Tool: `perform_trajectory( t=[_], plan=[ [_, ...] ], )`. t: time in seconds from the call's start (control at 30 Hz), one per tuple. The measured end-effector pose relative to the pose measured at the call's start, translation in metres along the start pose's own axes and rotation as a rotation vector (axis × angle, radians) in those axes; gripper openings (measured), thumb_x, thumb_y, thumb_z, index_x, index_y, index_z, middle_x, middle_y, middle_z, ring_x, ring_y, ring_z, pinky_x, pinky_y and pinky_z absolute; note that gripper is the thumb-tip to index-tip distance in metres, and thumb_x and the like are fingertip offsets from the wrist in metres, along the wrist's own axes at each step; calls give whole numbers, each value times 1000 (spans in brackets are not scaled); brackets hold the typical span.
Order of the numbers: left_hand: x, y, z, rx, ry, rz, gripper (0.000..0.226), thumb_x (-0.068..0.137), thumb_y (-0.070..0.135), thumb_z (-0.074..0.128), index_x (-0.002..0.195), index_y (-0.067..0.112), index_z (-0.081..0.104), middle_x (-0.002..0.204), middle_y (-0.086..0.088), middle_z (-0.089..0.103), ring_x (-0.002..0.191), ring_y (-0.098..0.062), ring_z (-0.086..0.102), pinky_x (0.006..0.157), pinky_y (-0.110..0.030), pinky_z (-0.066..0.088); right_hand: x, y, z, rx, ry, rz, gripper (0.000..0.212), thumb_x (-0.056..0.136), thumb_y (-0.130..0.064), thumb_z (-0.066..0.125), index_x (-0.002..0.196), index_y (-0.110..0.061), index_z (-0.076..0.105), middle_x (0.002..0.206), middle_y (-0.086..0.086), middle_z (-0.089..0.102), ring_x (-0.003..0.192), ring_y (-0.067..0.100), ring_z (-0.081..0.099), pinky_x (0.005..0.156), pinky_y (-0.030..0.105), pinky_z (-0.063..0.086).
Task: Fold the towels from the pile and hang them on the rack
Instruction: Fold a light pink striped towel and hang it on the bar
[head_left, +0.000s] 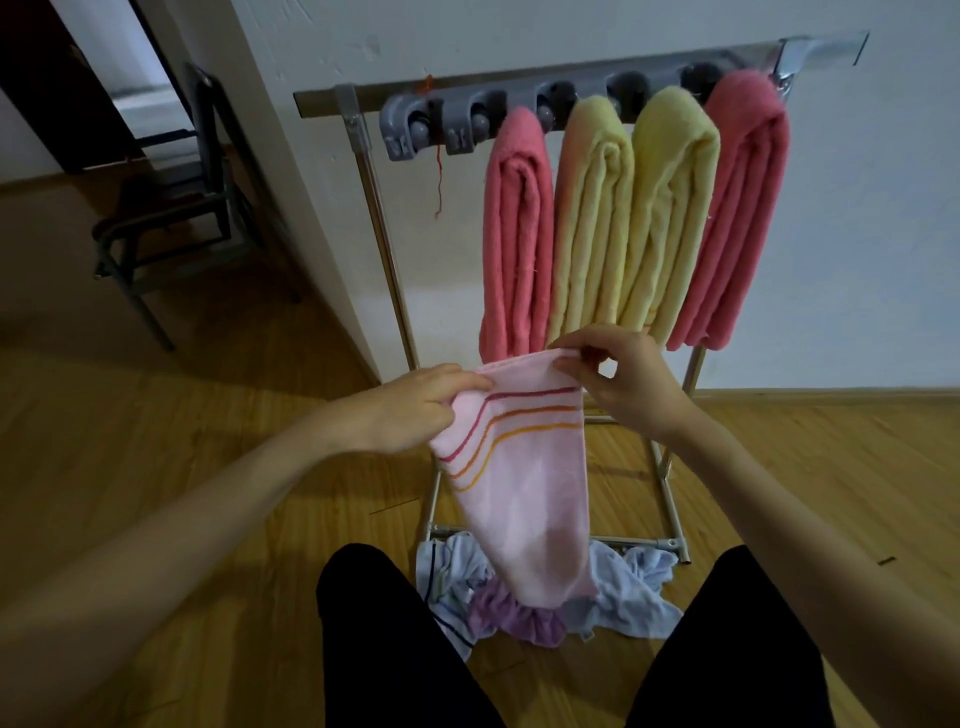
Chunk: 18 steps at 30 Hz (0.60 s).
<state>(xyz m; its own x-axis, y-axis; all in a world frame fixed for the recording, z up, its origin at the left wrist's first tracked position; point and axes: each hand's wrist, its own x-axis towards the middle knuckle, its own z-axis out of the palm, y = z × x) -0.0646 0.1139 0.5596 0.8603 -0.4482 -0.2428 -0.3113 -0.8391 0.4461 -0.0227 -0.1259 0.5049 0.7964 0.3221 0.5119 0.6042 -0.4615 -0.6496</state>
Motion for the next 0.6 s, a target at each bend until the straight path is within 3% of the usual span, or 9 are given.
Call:
perform_trajectory(
  t=[0.17, 0.23, 0.33, 0.47, 0.6],
  plan=[
    [3, -2, 5, -175, 137, -26, 78, 60, 15, 36, 137, 9, 46, 142, -7, 43, 128, -9, 36, 92, -4, 23, -6, 0, -1, 146, -55, 78, 16, 78, -16, 77, 91, -9, 71, 77, -1, 68, 66, 12, 59, 65, 32, 53],
    [3, 4, 8, -309, 147, -2, 72, 59, 11, 38, 129, 15, 51, 133, -1, 51, 117, -1, 45, 90, -7, 33, -10, -2, 6, 174, -39, 81, 12, 79, -15, 76, 87, -9, 70, 75, -2, 67, 63, 8, 58, 63, 31, 52],
    [3, 12, 11, -480, 146, 16, 57, 64, 0, 43, 112, 28, 53, 109, 17, 56, 92, 16, 55, 72, -3, 41, -16, -9, 19, 216, -25, 70, 8, 80, -9, 74, 85, -10, 68, 72, -5, 64, 62, 5, 56, 60, 24, 50],
    [3, 12, 13, -510, 192, -49, 60, 61, 10, 46, 119, 25, 52, 102, 9, 59, 85, -2, 57, 62, -12, 44, -19, -20, 35, 228, 23, 33, 18, 79, -6, 73, 86, -19, 63, 70, -17, 56, 61, 4, 54, 59, 18, 46],
    [-1, 14, 19, -548, 204, -22, 48, 84, -8, 50, 121, 23, 51, 101, 2, 61, 92, -16, 61, 74, -24, 50, -18, -29, 45, 241, 24, -14, 19, 80, -8, 73, 89, -21, 62, 76, -15, 58, 63, 8, 54, 59, 26, 49]
  ],
)
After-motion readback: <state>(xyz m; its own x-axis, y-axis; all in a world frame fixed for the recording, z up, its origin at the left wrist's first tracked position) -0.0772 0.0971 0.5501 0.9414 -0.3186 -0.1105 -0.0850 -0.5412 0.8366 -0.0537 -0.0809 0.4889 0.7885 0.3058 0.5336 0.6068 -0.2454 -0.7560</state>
